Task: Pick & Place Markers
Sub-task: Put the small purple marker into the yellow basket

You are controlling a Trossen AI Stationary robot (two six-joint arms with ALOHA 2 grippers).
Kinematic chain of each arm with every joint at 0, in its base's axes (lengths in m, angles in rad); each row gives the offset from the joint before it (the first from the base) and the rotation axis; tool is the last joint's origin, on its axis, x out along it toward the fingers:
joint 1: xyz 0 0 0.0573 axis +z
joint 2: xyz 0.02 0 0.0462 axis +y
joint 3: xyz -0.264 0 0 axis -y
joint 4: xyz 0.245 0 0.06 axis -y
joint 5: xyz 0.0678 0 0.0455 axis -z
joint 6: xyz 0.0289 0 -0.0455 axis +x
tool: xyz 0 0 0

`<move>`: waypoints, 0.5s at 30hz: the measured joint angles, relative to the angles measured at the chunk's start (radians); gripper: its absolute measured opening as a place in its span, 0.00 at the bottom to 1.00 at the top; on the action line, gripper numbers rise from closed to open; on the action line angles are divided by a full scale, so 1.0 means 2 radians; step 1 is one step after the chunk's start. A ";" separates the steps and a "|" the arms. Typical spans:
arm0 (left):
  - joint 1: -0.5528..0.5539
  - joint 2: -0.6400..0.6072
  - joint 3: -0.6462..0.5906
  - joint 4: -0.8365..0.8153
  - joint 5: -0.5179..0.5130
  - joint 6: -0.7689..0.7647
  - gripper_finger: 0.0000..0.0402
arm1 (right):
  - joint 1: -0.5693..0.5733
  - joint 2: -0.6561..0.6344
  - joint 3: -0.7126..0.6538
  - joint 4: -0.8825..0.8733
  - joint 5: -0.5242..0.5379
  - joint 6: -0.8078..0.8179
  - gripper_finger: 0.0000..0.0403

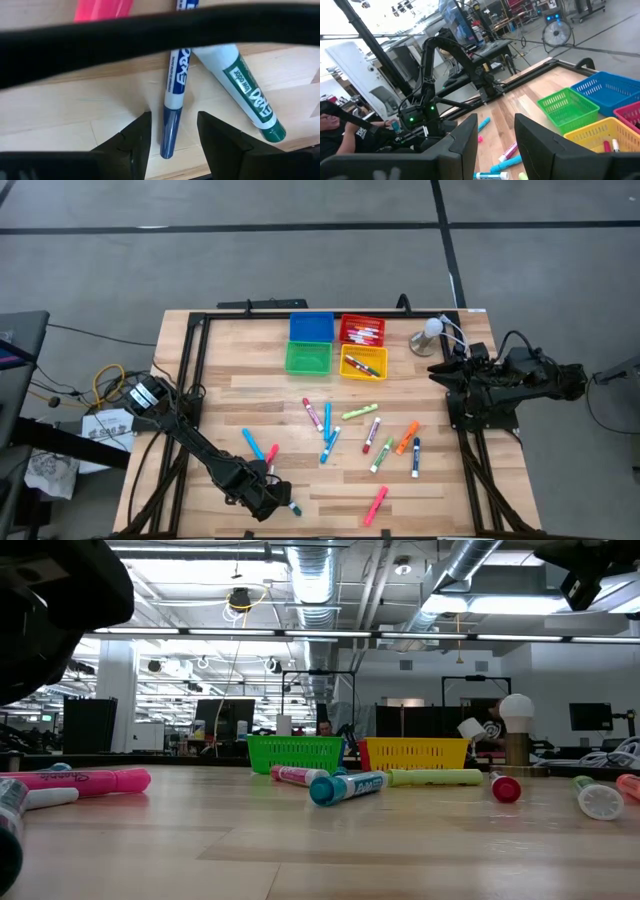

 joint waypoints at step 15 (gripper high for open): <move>-0.001 0.001 -0.001 0.002 -0.022 0.001 0.40 | 0.000 0.000 0.000 0.000 0.000 0.000 0.29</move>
